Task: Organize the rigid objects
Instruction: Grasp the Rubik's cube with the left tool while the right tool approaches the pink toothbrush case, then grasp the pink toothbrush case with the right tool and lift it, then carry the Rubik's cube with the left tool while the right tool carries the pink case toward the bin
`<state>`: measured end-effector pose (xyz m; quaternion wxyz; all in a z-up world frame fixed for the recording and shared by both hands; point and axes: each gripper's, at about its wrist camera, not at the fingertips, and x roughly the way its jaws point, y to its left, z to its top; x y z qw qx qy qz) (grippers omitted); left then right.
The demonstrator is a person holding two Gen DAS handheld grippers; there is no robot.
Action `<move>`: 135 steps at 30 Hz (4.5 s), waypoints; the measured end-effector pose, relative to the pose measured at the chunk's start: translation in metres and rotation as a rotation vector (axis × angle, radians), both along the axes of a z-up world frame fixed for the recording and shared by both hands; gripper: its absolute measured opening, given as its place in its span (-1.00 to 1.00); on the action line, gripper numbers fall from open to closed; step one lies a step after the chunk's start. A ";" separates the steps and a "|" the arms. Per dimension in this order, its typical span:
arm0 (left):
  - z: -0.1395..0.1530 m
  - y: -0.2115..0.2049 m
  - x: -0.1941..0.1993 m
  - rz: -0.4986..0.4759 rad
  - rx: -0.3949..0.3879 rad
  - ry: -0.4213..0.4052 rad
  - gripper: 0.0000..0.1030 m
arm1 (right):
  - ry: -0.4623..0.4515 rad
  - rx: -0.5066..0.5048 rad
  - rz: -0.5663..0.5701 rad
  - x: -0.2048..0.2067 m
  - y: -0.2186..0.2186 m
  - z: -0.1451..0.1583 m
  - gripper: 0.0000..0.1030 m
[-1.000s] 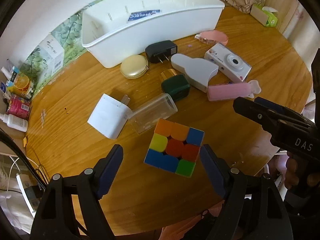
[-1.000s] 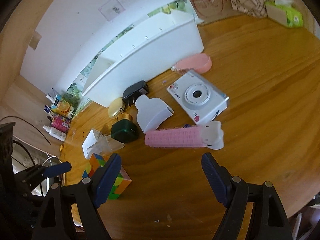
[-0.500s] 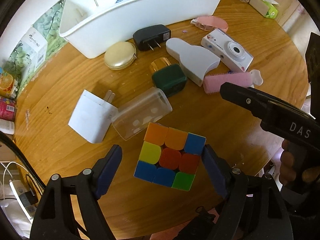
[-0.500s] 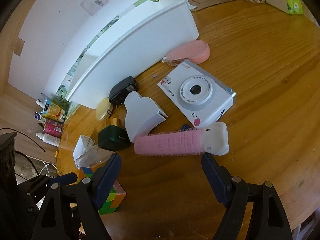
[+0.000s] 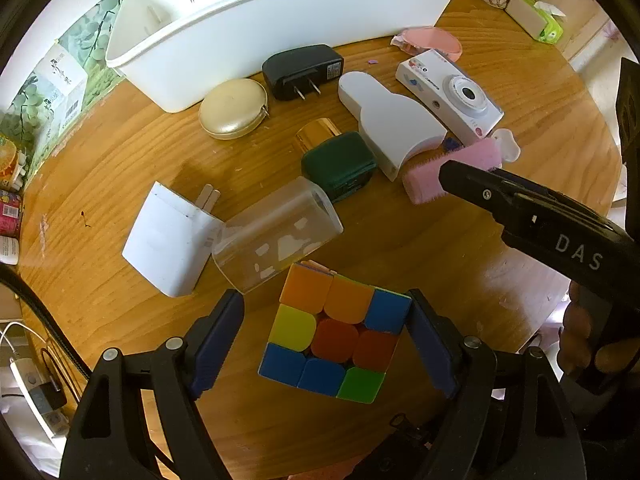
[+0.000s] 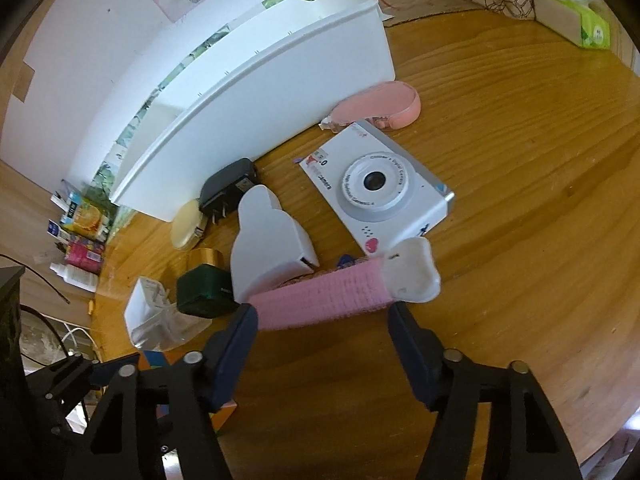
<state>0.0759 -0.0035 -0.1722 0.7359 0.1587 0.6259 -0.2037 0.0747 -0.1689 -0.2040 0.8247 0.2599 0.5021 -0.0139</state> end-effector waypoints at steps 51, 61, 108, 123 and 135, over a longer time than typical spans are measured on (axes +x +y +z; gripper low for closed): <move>0.048 0.030 0.005 0.162 -0.225 -0.187 0.29 | 0.050 0.320 -0.141 -0.014 -0.037 -0.007 -0.89; 0.079 0.046 0.008 0.199 -0.390 -0.295 0.29 | 0.137 0.325 -0.210 -0.002 -0.038 -0.012 -0.25; 0.112 0.076 0.044 0.305 -0.595 -0.397 0.29 | 0.483 0.138 -0.404 0.015 -0.044 -0.010 -0.53; 0.116 0.062 0.051 0.382 -0.575 -0.399 0.29 | 0.473 0.114 -0.467 -0.018 -0.095 0.009 -0.54; 0.134 0.048 0.065 0.433 -0.556 -0.457 0.29 | 0.290 -0.024 -0.425 0.020 -0.128 0.071 -0.53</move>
